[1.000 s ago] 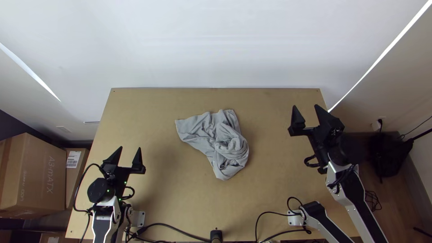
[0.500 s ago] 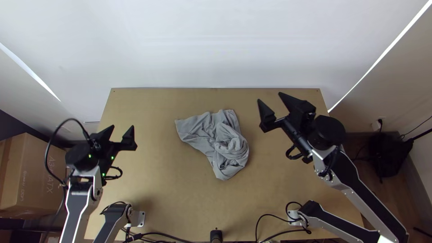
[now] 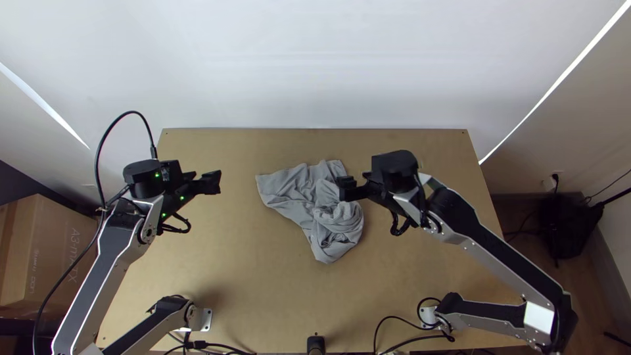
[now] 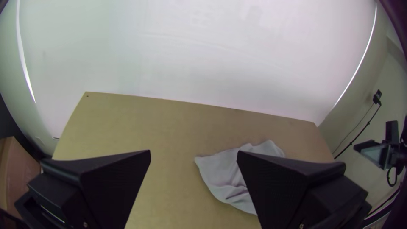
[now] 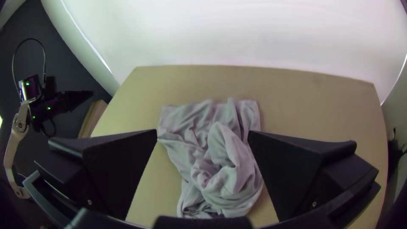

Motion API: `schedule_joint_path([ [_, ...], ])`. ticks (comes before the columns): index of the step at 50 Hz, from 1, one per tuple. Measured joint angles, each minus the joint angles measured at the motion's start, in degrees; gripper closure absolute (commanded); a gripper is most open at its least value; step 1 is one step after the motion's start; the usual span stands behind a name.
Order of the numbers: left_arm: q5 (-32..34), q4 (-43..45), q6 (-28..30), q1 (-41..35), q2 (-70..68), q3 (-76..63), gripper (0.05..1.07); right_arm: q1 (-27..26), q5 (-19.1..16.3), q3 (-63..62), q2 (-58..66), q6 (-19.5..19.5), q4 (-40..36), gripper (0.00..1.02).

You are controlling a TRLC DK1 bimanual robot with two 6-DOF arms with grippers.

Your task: Fold the t-shirt

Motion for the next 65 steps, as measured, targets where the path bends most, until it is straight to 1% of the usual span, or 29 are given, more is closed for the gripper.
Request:
schedule_joint_path([
  [8,0.0,-0.4,-2.0,-0.3,0.0,0.0,0.10,0.0,-4.2,2.8,5.2,7.1,-9.2,0.04],
  [11,0.0,-0.6,-2.2,-0.2,-0.1,0.0,0.10,0.0,-5.1,2.9,6.8,9.4,-11.5,0.04],
  [15,0.0,-0.7,-2.5,0.3,-0.2,0.0,0.10,0.2,-6.4,2.8,8.3,12.3,-12.6,0.04],
  [19,0.0,-0.8,-2.5,1.1,-0.3,0.0,0.10,0.7,-7.3,2.6,9.0,14.9,-12.8,0.08],
  [23,0.0,-1.1,-2.5,1.8,-0.3,0.0,0.10,1.2,-9.7,2.7,10.1,17.7,-13.1,0.08],
  [26,0.0,-1.4,-2.5,2.2,-0.3,0.0,0.10,1.6,-12.3,3.1,11.7,20.0,-15.5,0.08],
  [29,0.0,-1.6,-2.5,2.4,-0.3,0.0,0.10,2.2,-13.3,3.5,13.7,21.5,-18.6,0.08],
  [34,0.0,-2.0,-2.5,2.8,-0.3,-0.1,0.10,3.0,-13.7,5.6,18.6,22.9,-26.2,0.10],
  [37,0.0,-2.0,-2.5,3.1,-0.3,-0.2,0.10,3.0,-13.7,7.1,21.0,23.3,-29.2,0.17],
  [39,0.0,-2.0,-2.5,3.2,-0.3,-0.3,0.10,3.0,-13.7,7.7,22.3,23.5,-30.1,0.19],
  [42,0.0,-2.0,-2.5,3.3,-0.3,-0.4,0.10,3.0,-13.6,8.1,23.2,23.5,-29.9,0.19],
  [50,0.0,-2.1,-2.5,3.5,-0.5,-0.8,0.10,2.9,-13.6,8.8,23.2,23.5,-26.3,0.19],
  [54,0.0,-2.0,-2.5,3.5,-0.7,-0.9,0.10,2.7,-13.3,9.9,23.4,23.7,-25.9,0.22],
  [63,0.0,-2.0,-2.5,3.7,-0.7,-1.2,0.10,1.7,-10.6,10.7,24.2,24.1,-22.4,0.24],
  [65,0.0,-2.0,-2.5,3.8,-0.7,-1.2,0.10,1.5,-9.9,10.6,24.3,24.2,-21.6,0.27],
])
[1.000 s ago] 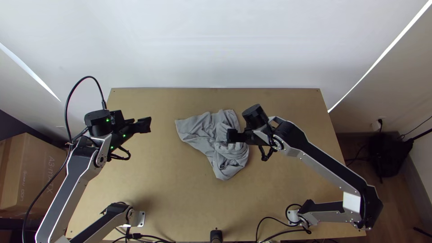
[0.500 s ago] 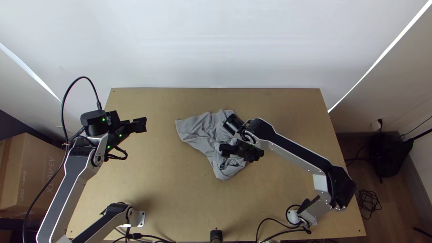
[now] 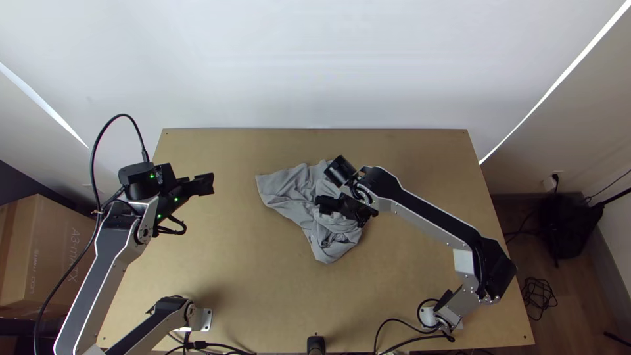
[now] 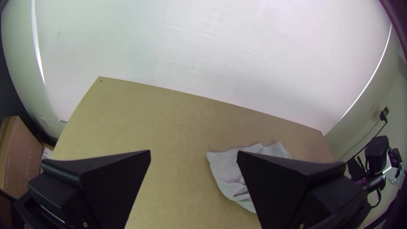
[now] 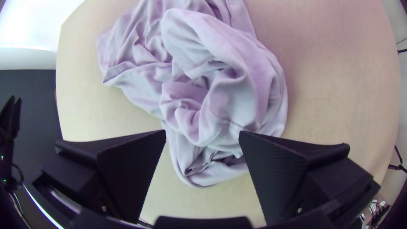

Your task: Fold the t-shirt

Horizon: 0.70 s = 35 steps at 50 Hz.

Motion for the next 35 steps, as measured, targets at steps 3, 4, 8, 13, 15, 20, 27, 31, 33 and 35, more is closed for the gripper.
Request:
schedule_joint_path([
  [3,0.0,0.0,0.0,0.2,0.0,0.0,0.10,-0.2,0.5,-0.1,0.2,0.4,1.2,0.36],
  [4,0.0,0.0,0.0,0.3,0.0,0.0,0.10,-0.2,0.9,-0.1,0.2,0.4,1.5,0.39],
  [8,0.0,0.0,0.0,0.7,0.0,-0.1,0.10,-0.5,2.4,-0.1,0.5,0.6,2.7,0.53],
  [13,0.0,0.0,0.0,1.0,0.0,-0.3,0.10,-1.0,3.6,-0.1,1.6,0.6,3.2,0.56],
  [15,0.1,0.0,0.0,1.0,0.0,-0.4,0.10,-1.3,3.7,-0.4,2.2,0.6,3.2,0.56],
  [20,0.4,0.0,0.0,1.3,0.0,-0.5,0.10,-1.6,4.0,-1.4,3.3,0.6,3.1,0.56],
  [27,0.7,0.0,0.0,1.6,0.1,-0.5,0.10,-1.6,4.1,-2.0,4.3,0.5,2.9,0.66],
  [31,0.9,0.0,0.0,1.6,0.4,-0.5,0.10,-1.7,5.4,-2.0,4.3,0.3,3.0,0.99],
  [33,0.9,0.1,0.0,1.6,0.7,-0.5,0.10,-1.6,7.6,-2.0,4.3,-0.1,2.9,1.00],
  [35,0.9,0.2,0.0,1.6,1.1,-0.5,0.10,-1.6,8.8,-2.0,4.3,-0.8,2.9,1.00],
])
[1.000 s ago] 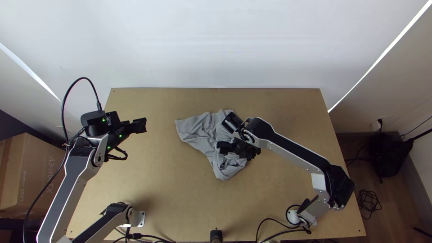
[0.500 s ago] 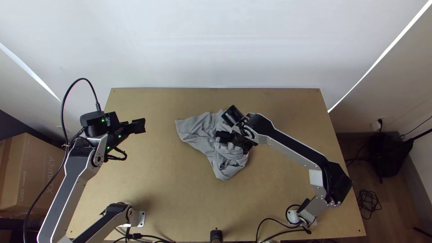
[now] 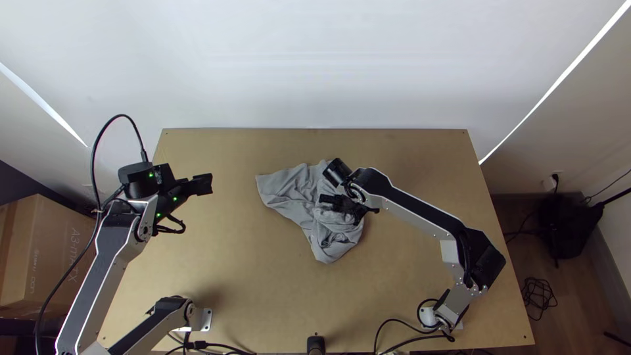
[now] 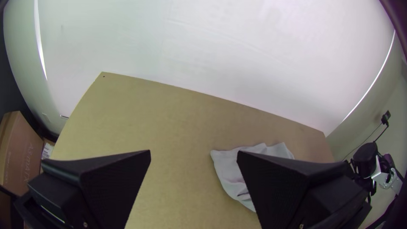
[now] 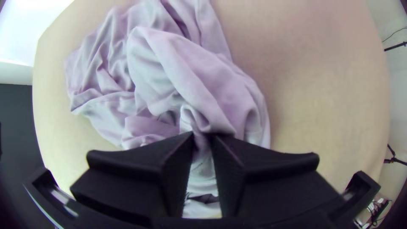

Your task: Fold the t-shirt

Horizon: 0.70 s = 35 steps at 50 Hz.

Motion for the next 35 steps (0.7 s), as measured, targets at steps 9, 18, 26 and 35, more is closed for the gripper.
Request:
schedule_joint_path([
  [9,1.1,2.8,0.7,0.0,4.6,-0.2,0.10,-0.2,0.9,0.0,-0.7,-0.9,-0.2,1.00],
  [18,1.9,4.1,2.0,-1.4,15.3,1.8,0.10,-3.1,0.9,-0.7,-7.0,-1.3,-0.3,1.00],
  [26,2.0,5.1,2.2,-3.1,25.7,7.9,0.10,-7.6,0.9,-3.1,-14.4,-1.7,0.4,1.00],
  [35,2.6,6.4,2.2,-5.9,34.1,14.3,0.10,-11.8,0.9,-9.0,-21.3,-3.5,2.6,1.00],
])
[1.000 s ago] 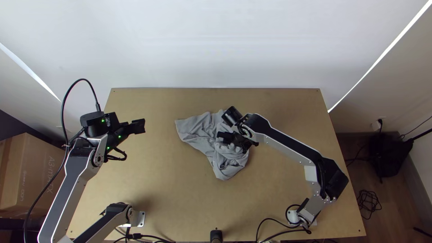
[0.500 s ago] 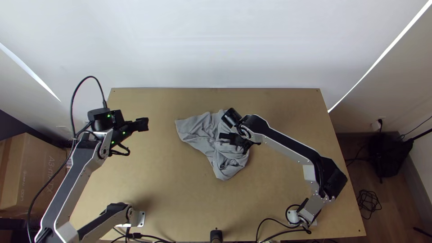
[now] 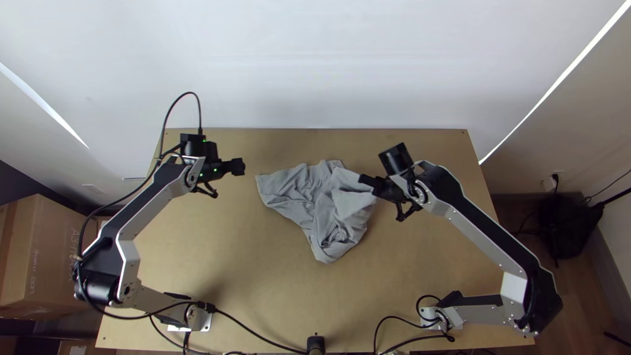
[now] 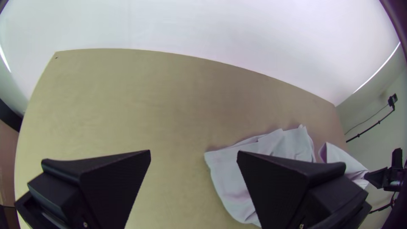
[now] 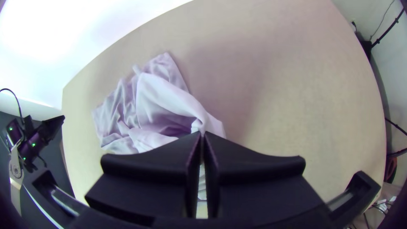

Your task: Fold the t-shirt

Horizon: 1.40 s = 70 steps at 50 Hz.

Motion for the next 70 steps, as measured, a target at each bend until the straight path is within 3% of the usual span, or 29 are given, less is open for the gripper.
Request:
schedule_joint_path([
  [28,1.4,-4.0,1.6,-6.1,19.9,10.4,0.14,-4.9,-0.2,-2.9,-5.8,-1.6,0.6,1.00],
  [35,1.4,-4.3,2.9,-6.6,20.3,10.9,0.48,-5.0,-0.9,-2.9,-6.4,-1.7,0.6,1.00],
  [39,1.4,-4.3,3.3,-6.7,20.4,10.9,0.77,-5.4,-1.1,-2.9,-6.9,-2.0,0.7,1.00],
  [42,1.4,-3.9,3.3,-7.0,20.5,10.8,1.04,-5.9,-1.1,-2.9,-7.2,-2.4,0.7,1.00],
  [55,3.0,-1.9,3.3,-7.0,19.3,9.2,1.05,-13.0,-2.0,-2.9,-7.7,-3.5,1.4,1.00],
  [70,3.4,-8.4,2.3,-0.5,6.3,13.4,1.05,-22.5,-5.8,-2.9,-10.3,-8.7,5.0,1.00],
])
